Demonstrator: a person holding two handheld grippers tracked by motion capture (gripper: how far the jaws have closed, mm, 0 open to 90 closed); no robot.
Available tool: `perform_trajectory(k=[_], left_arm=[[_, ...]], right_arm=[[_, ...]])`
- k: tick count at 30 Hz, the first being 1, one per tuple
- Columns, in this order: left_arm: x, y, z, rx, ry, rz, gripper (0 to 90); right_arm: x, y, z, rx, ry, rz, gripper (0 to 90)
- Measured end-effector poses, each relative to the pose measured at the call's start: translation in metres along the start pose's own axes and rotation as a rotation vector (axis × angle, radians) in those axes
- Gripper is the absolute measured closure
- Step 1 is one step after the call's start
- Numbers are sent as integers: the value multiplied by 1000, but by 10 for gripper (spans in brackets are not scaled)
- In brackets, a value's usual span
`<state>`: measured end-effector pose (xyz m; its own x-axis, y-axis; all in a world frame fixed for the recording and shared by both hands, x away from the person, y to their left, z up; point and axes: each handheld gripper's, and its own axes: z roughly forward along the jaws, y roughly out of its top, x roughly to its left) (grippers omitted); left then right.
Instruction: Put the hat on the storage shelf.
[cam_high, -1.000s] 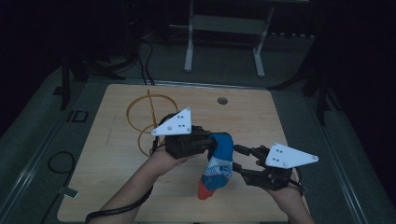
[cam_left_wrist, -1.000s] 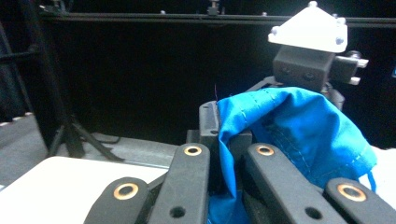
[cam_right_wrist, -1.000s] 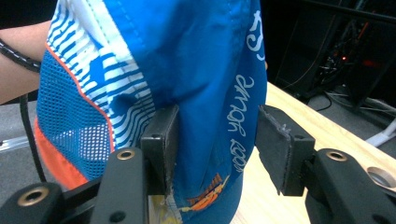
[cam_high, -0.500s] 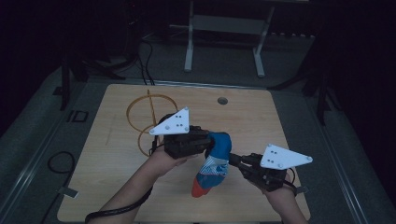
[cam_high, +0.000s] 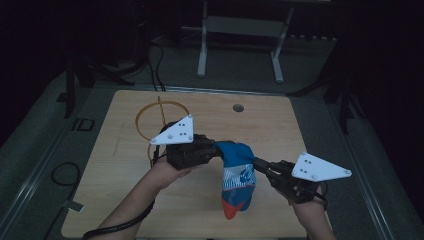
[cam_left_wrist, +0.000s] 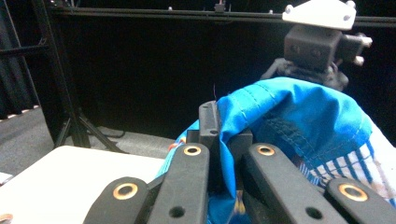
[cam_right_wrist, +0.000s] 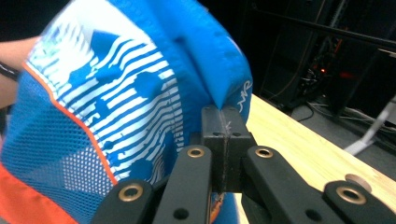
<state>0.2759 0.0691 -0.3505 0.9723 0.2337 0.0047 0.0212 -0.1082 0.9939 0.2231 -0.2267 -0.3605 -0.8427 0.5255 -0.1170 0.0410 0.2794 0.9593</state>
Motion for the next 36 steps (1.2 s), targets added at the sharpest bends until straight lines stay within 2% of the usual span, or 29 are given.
perform_trajectory(k=[2, 7, 8, 11, 14, 15, 17, 21, 24, 25, 27, 32, 34, 35, 36], left_arm=[[-1, 0, -1, 13, 9, 20, 894], [-4, 0, -3, 50, 11, 38, 861], [-4, 0, -4, 53, 11, 39, 835], [-4, -1, -8, 60, 21, 39, 683], [-4, -2, -14, 72, 60, 36, 535], [-4, -1, -17, 76, 75, 34, 512], [-3, -2, -21, 78, 118, 34, 511], [-2, -3, -34, 76, 155, 25, 493], [0, -6, -45, 62, 204, 10, 479], [0, -6, -49, 54, 208, 0, 479], [-1, -9, -57, 52, 219, 4, 467], [-4, -18, -73, 72, 264, 2, 373], [-7, -26, -81, 77, 283, -11, 340], [-8, -30, -84, 67, 297, -15, 303], [-10, -35, -87, 77, 311, -20, 257]], right_arm=[[-3, 2, -3, -6, 1, 1, 900], [-10, 7, -6, -2, 3, 1, 900], [-10, 8, -7, 2, 7, -2, 900], [-11, 10, -7, 8, 20, -5, 900], [-12, 12, -8, 10, 25, -12, 900], [-13, 13, -8, 9, 39, -6, 900], [-13, 14, -9, 12, 25, -14, 900], [-13, 17, -10, 12, 33, -19, 900], [-14, 19, -10, 8, 29, -17, 900], [-15, 19, -10, 4, 33, -10, 900], [-16, 21, -10, 4, 29, -12, 900], [-20, 29, -8, -1, 30, -13, 900], [-21, 33, -6, -6, 31, -16, 900], [-21, 35, -5, -8, 30, -19, 900], [-22, 38, -3, -9, 28, -21, 900]])
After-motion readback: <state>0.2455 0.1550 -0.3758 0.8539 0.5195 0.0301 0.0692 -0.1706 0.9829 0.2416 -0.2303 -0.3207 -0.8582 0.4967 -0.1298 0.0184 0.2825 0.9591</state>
